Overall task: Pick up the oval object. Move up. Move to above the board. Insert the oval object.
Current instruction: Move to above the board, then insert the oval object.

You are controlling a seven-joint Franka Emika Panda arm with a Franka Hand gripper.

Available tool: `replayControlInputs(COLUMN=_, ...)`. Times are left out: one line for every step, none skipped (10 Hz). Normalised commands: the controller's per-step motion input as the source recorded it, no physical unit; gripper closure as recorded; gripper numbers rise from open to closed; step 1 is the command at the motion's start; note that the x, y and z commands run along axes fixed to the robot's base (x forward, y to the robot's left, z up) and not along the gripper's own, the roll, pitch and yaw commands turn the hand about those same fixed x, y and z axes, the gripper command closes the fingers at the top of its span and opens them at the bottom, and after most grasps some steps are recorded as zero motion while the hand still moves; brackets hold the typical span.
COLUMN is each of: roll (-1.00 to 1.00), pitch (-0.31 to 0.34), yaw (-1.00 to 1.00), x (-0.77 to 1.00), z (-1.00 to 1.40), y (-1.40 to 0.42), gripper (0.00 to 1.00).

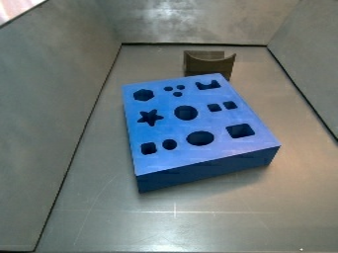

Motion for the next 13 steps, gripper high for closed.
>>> replayControlInputs(roll=0.02, pitch=0.383, yaw=-1.00, x=0.12, z=0.18, y=-1.00, gripper=1.00)
replayControlInputs(roll=0.07, pitch=0.459, yaw=-1.00, x=0.13, z=0.20, y=-1.00, gripper=1.00)
replayControlInputs(roll=0.05, pitch=0.417, yaw=-0.80, x=0.14, z=0.19, y=-1.00, gripper=1.00)
replayControlInputs(roll=0.04, pitch=0.362, yaw=-0.62, x=0.15, z=0.19, y=-1.00, gripper=1.00)
replayControlInputs(roll=0.01, pitch=0.243, yaw=-0.25, x=0.16, z=0.20, y=-1.00, gripper=1.00)
replayControlInputs(roll=0.00, pitch=0.202, yaw=-0.14, x=0.17, z=0.20, y=-1.00, gripper=1.00)
replayControlInputs(roll=-0.01, pitch=0.152, yaw=-0.03, x=0.19, z=0.20, y=-1.00, gripper=1.00)
replayControlInputs(roll=-0.01, pitch=0.132, yaw=-0.01, x=0.19, z=0.20, y=-1.00, gripper=1.00)
replayControlInputs(roll=0.01, pitch=0.127, yaw=0.00, x=0.22, z=0.21, y=-1.00, gripper=1.00)
replayControlInputs(roll=0.01, pitch=0.137, yaw=0.01, x=0.20, z=0.15, y=-0.73, gripper=1.00)
replayControlInputs(roll=0.03, pitch=0.136, yaw=0.00, x=0.16, z=0.11, y=-0.48, gripper=1.00)
replayControlInputs(roll=0.03, pitch=0.129, yaw=0.00, x=0.14, z=0.08, y=-0.34, gripper=1.00)
replayControlInputs(roll=0.00, pitch=0.000, yaw=0.00, x=0.03, z=0.00, y=0.00, gripper=1.00)
